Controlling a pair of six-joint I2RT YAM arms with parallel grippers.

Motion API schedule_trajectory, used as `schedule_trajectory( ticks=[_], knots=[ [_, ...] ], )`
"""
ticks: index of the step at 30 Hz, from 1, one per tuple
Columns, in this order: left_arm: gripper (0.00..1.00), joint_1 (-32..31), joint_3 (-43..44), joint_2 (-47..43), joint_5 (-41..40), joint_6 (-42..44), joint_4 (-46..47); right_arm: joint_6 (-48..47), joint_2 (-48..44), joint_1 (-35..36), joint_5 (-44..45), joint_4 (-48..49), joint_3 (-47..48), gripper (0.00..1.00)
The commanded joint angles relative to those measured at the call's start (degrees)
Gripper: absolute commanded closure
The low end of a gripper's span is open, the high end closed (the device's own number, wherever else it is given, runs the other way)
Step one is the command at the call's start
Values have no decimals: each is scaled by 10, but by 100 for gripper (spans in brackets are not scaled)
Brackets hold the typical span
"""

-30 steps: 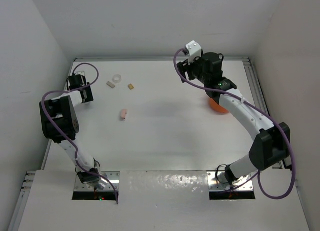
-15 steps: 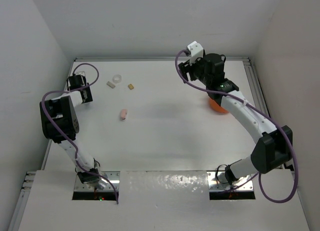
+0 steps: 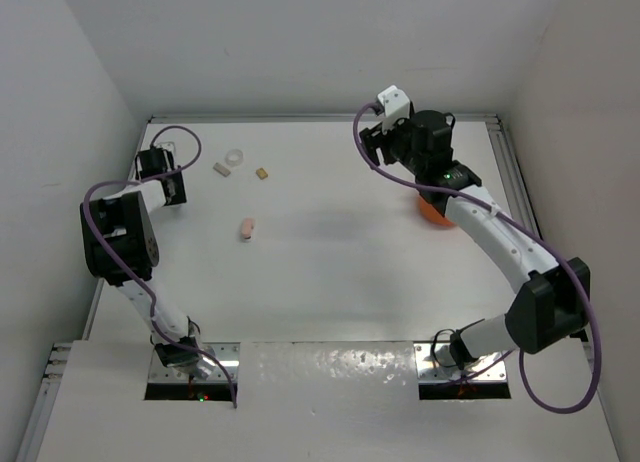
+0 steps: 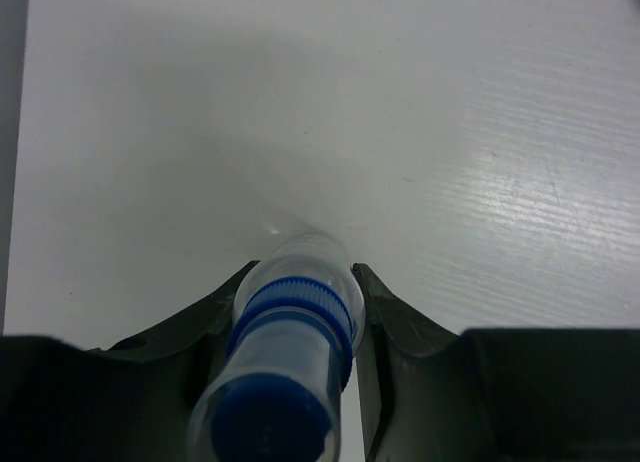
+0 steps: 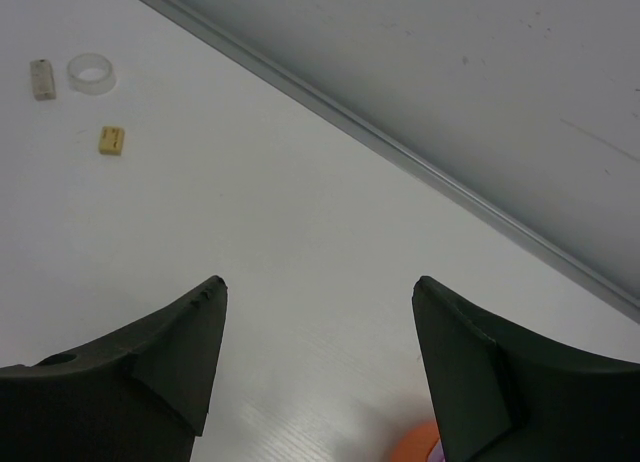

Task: Sort the stationery into containers
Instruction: Pick up the stationery from the center of the board.

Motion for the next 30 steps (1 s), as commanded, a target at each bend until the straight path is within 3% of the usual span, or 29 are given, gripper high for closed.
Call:
schedule_trajectory(
  ticks=[1, 6, 8, 9, 11, 15, 22, 25, 30],
  knots=[
    [100, -14, 43, -23, 53, 50, -22, -7, -26, -2, -5, 9, -1, 27],
    [100, -22, 91, -51, 234, 187, -93, -13, -44, -1, -58, -20, 6, 26],
    [100, -22, 122, -61, 307, 254, -167, -16, -49, 0, -79, -39, 10, 27],
    [100, -22, 129, -75, 383, 320, -191, -21, -55, -1, -98, -46, 12, 26],
    [100, -28, 152, -90, 458, 423, -283, -24, -62, 6, -115, -62, 12, 26],
    [100, -73, 193, -116, 587, 523, -441, -6, -79, 19, -173, -61, 2, 27],
    [100, -180, 180, -180, 690, 599, -604, 33, -90, 98, -267, -11, -22, 30],
    [100, -222, 171, -217, 704, 602, -623, 102, -87, 124, -332, 66, -38, 32],
    [100, -261, 158, -279, 718, 595, -631, 120, -83, 172, -341, 93, -49, 37]
  ],
)
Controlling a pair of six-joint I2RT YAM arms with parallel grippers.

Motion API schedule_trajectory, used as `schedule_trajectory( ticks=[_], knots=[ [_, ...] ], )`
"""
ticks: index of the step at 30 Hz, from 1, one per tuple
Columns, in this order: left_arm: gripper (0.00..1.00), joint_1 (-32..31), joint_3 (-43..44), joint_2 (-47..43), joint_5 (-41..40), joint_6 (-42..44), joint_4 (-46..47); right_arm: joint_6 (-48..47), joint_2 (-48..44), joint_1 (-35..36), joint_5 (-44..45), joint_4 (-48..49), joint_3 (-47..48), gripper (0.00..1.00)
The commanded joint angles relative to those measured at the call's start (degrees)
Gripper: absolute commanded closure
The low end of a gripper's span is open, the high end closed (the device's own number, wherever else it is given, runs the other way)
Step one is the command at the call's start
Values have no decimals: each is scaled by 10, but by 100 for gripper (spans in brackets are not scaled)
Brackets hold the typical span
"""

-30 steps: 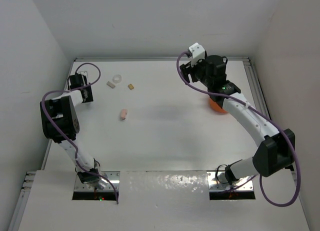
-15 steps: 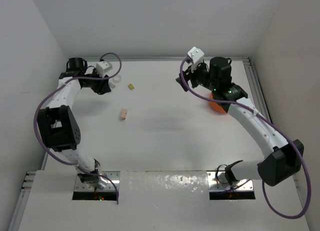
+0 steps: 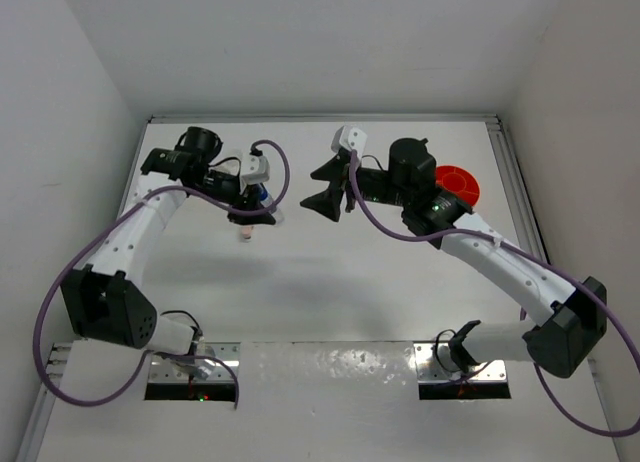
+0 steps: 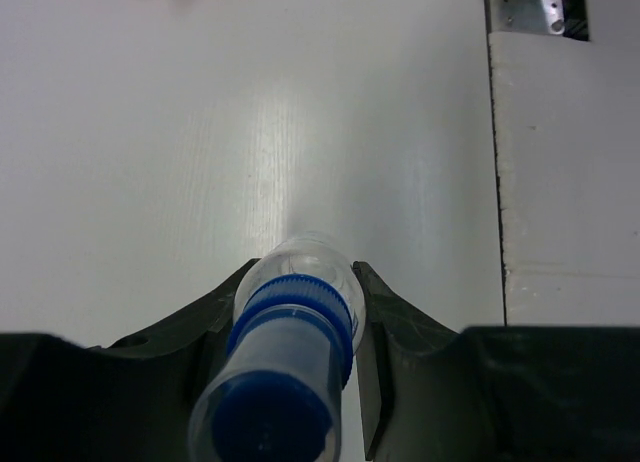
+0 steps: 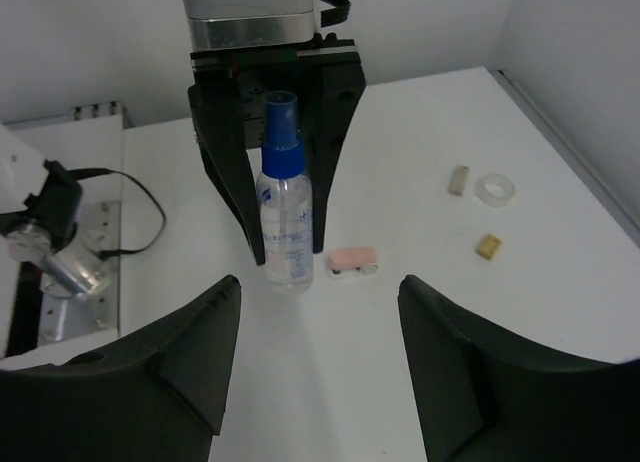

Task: Sort the stationery into containers
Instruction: Pick up the stationery from the center of the board.

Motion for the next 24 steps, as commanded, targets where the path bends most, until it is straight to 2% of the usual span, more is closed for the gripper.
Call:
schedule_trajectory(
  ticks=[1, 7, 14, 24],
  knots=[
    [100, -32, -11, -54, 53, 21, -21, 33, 0, 33, -40, 64, -6, 37],
    [100, -67, -40, -98, 46, -24, 16, 36, 21, 78, -20, 79, -4, 39],
    [100, -81, -62, -119, 46, -48, 36, 42, 28, 92, -7, 103, -4, 41],
    [100, -89, -67, -120, 50, -89, 81, 44, 53, 99, -17, 110, 3, 56]
  ],
)
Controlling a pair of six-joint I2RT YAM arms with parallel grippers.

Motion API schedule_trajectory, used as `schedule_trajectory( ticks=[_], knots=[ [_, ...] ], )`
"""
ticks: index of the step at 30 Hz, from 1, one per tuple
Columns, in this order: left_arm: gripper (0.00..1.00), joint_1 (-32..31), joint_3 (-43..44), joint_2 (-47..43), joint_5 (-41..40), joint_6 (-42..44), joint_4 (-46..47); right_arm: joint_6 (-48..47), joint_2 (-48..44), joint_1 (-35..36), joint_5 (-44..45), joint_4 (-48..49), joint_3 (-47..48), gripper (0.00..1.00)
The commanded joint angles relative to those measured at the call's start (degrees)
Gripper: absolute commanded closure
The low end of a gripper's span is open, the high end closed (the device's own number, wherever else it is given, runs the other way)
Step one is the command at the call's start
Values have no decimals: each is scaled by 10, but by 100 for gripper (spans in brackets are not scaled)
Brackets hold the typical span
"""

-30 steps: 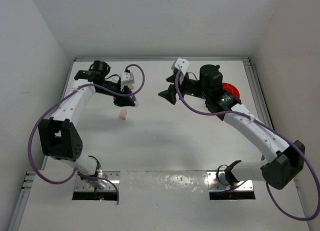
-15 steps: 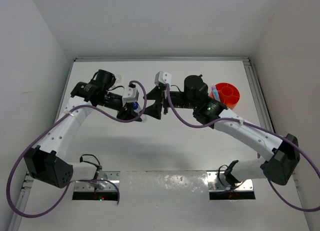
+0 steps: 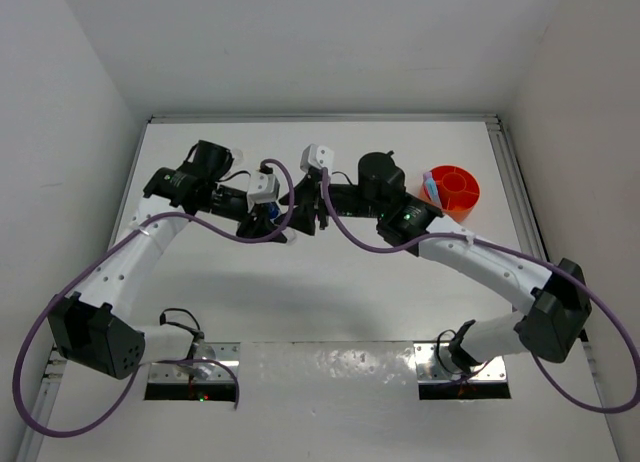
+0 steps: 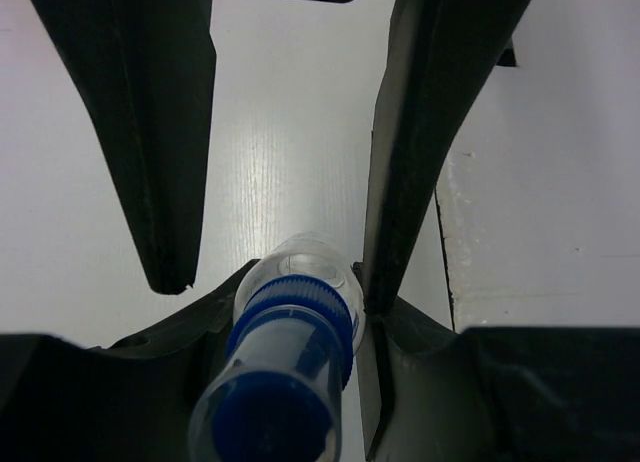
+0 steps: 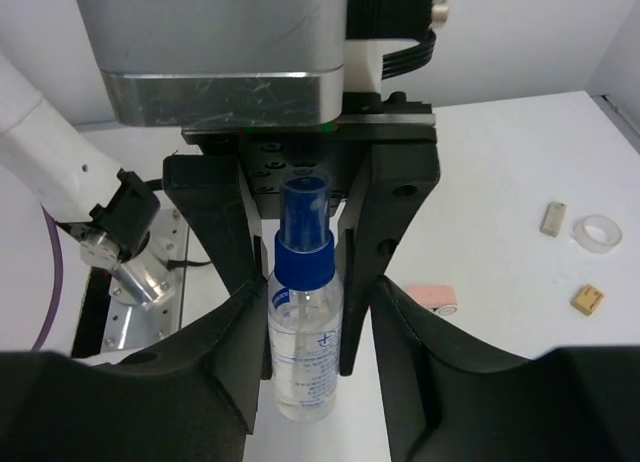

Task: Sort the stationery into containers
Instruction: Pick up the stationery from the center of the board.

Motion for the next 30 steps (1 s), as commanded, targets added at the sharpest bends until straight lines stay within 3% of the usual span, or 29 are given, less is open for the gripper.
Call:
schedule_trajectory(
  ticks=[1, 16, 21, 22, 24, 30],
  knots=[
    [100, -6, -4, -20, 30, -20, 39, 7, 5, 6, -8, 35, 9, 56],
    [100, -15, -17, -21, 11, -45, 70, 45, 32, 6, -28, 84, 20, 65],
    [100, -17, -16, -23, 12, -58, 87, 43, 34, 8, -33, 68, 23, 75],
    [100, -17, -16, -23, 11, -58, 88, 42, 34, 8, -38, 65, 22, 88],
    [100, -17, -17, -23, 11, -59, 90, 39, 33, 8, -47, 66, 17, 100],
    [98, -16, -26, -29, -7, -96, 115, 27, 18, 7, -54, 77, -6, 100]
  ],
)
